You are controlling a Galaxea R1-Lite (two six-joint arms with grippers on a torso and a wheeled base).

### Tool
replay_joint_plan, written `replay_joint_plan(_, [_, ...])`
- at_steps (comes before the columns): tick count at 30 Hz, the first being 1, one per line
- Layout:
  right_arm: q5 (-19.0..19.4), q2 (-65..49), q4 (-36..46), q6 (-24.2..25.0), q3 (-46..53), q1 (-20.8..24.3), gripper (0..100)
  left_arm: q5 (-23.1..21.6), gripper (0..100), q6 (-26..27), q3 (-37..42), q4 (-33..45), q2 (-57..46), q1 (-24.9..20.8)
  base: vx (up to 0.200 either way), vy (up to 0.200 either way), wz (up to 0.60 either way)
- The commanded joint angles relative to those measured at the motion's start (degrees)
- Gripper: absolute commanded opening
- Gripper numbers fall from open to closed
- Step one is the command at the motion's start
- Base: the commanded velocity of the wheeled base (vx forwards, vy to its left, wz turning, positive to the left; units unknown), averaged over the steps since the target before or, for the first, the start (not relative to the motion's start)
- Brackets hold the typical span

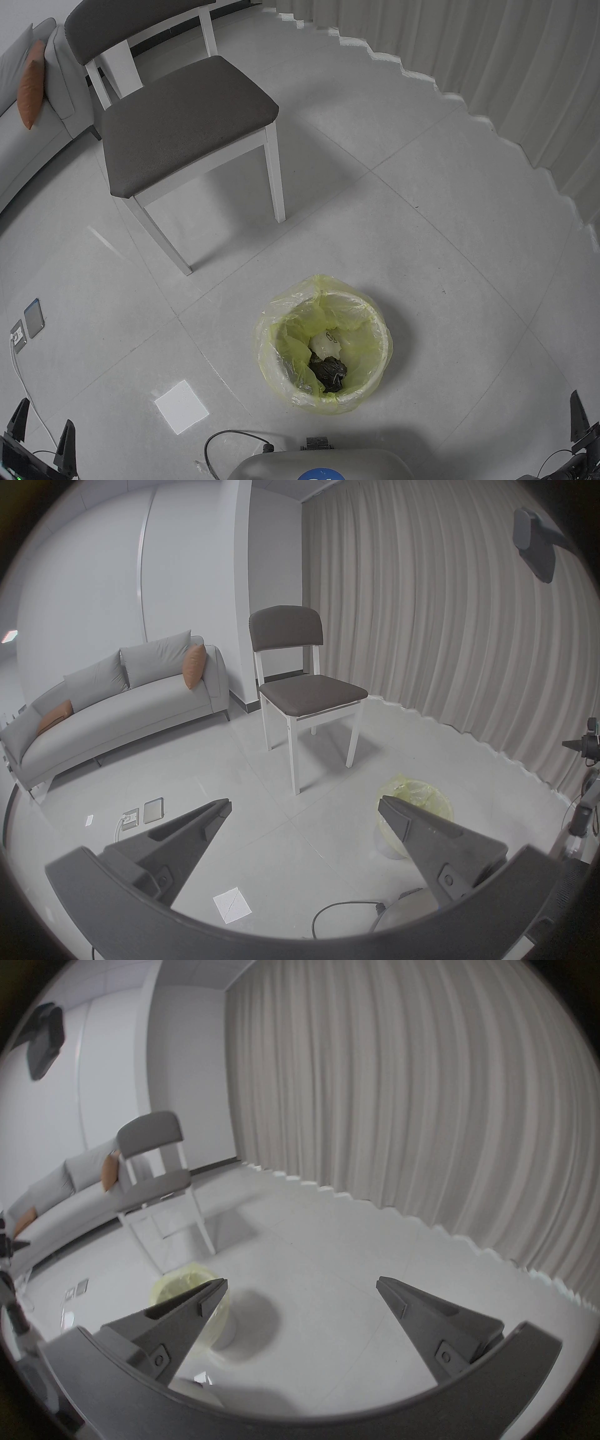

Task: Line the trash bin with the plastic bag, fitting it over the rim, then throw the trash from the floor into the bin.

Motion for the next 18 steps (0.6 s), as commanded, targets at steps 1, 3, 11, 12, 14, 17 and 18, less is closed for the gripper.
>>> replay_joint_plan(1, [1.8,-0.7,1.2,-1.8,0.7,0.0,100,0.0,100,0.1,1.0,0.0,-0.7,0.0,0.000,0.000,0.00])
replay_joint_plan(3, [1.7,-0.7,1.0,-1.5,0.8,-0.1,100,0.2,100,-0.2,1.0,0.1,-0.7,0.0,0.000,0.000,0.00])
replay_joint_plan(11, [0.7,-0.7,0.5,-1.8,1.0,-0.1,100,0.3,100,-0.5,1.0,0.1,-0.7,0.0,0.000,0.000,0.00])
replay_joint_plan(12, [1.2,-0.7,0.4,-1.8,1.0,-0.1,100,0.2,100,-0.4,1.0,0.1,-0.7,0.0,0.000,0.000,0.00])
replay_joint_plan(14, [1.4,-0.7,0.4,-1.7,1.0,-0.1,100,0.2,100,-0.4,1.0,0.1,-0.7,0.0,0.000,0.000,0.00])
replay_joint_plan(17, [1.3,-0.7,0.5,-1.6,1.0,-0.1,100,0.2,100,-0.4,1.0,0.1,-0.7,0.0,0.000,0.000,0.00])
replay_joint_plan(18, [1.3,-0.7,0.5,-1.6,1.0,-0.1,100,0.2,100,-0.4,1.0,0.1,-0.7,0.0,0.000,0.000,0.00])
